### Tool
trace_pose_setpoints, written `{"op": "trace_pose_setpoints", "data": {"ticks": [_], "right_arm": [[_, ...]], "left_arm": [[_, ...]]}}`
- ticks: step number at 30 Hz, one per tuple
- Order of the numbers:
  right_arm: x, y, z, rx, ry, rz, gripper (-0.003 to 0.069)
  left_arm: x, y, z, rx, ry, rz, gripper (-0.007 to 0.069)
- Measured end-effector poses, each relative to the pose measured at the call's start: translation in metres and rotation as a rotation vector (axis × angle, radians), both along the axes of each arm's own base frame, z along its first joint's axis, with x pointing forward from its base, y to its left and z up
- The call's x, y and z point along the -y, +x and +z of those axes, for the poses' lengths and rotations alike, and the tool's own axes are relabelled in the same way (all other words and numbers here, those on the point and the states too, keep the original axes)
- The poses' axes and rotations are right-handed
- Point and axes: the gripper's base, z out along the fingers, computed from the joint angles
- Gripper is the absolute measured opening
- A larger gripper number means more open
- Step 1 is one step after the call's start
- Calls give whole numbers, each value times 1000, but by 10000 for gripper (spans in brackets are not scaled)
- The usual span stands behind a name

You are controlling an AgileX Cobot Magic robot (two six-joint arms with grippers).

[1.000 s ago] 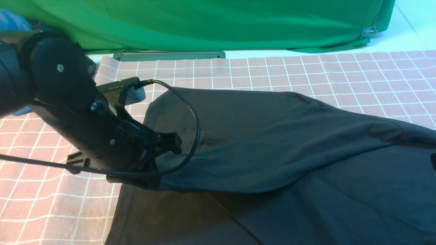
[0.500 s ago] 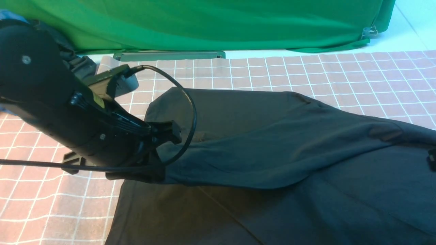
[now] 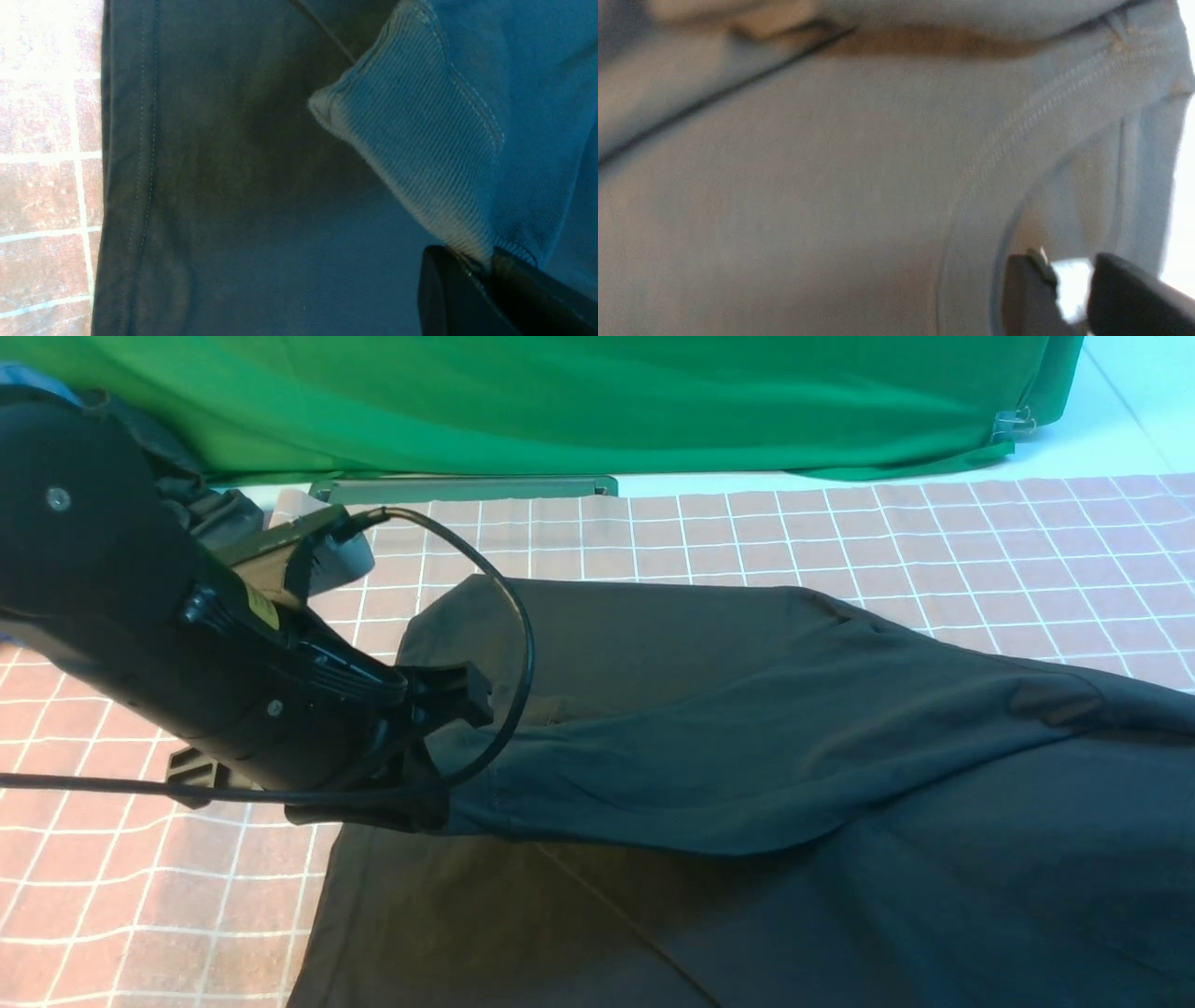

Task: Fold a long-sleeved shirt over a pink coffee tablecloth.
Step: 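Fold the left side of the dark shirt inward over its body with the left gripper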

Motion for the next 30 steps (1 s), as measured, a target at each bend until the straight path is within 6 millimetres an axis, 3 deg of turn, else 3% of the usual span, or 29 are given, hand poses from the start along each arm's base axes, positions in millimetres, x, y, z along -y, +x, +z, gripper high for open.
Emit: {"op": "trace_pose_setpoints", "data": {"ticks": [7, 12, 17, 21, 22, 26, 30], "right_arm": [[5, 30, -43, 9, 52, -45, 406], [10, 49, -44, 56, 43, -48, 458], [13, 60, -37, 115, 28, -48, 454], [15, 66, -35, 151, 19, -49, 371], [16, 70, -35, 168, 15, -49, 286], [18, 77, -34, 221, 1, -50, 115], [20, 86, -24, 260, -8, -49, 57]], "left_arm": [[-1, 1, 0, 9, 11, -2, 32], [-2, 1, 0, 16, 23, -3, 32], [-2, 2, 0, 20, 22, -3, 32], [-2, 2, 0, 26, 24, -2, 32], [-2, 2, 0, 26, 25, -2, 32], [-2, 2, 0, 29, 28, -3, 32], [-2, 2, 0, 30, 29, -1, 32]]}}
